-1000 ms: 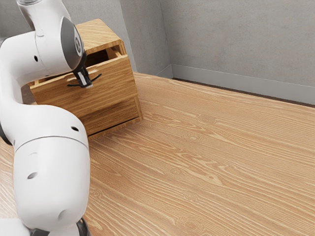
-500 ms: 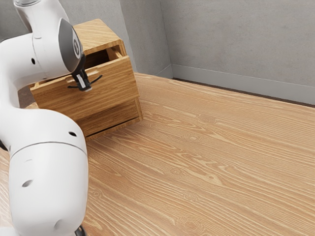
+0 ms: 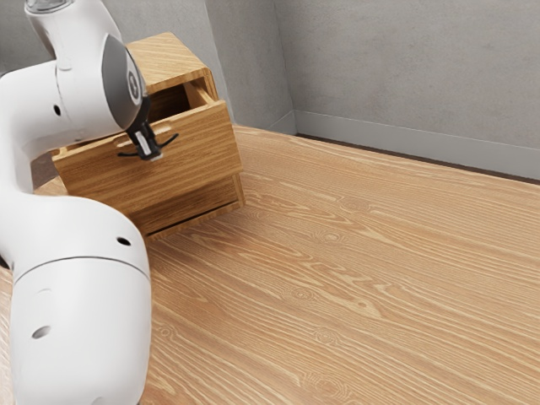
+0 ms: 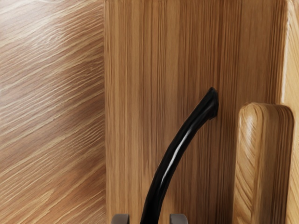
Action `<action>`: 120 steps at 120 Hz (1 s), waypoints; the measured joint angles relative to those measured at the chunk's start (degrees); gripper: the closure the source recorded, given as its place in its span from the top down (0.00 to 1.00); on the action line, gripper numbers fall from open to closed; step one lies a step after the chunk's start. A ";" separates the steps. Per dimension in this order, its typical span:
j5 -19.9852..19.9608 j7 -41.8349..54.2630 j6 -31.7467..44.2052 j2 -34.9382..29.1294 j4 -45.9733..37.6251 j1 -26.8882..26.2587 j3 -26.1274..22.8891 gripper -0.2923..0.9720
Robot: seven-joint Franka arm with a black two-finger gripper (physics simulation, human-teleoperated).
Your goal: Pull the drawer handle with one arm to open the drawer
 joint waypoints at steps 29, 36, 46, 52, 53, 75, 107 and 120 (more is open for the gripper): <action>1.25 -0.69 -0.02 -0.10 -1.04 -2.20 0.78 0.25; 1.35 -0.86 -0.02 -0.22 -1.20 -2.70 1.00 0.25; 1.44 -1.08 0.00 -0.29 -1.34 -3.15 1.09 0.25; 1.47 -1.21 0.00 -0.34 -1.40 -3.48 1.17 0.25; 1.47 -1.24 0.00 -0.35 -1.40 -3.53 1.21 0.25; 2.08 -1.91 -0.03 -0.80 -1.97 -5.10 1.97 0.25; 3.50 -3.13 -0.58 -0.89 -3.60 -7.38 3.06 0.25; 3.77 -3.67 -0.83 -0.90 -4.16 -8.14 3.51 0.25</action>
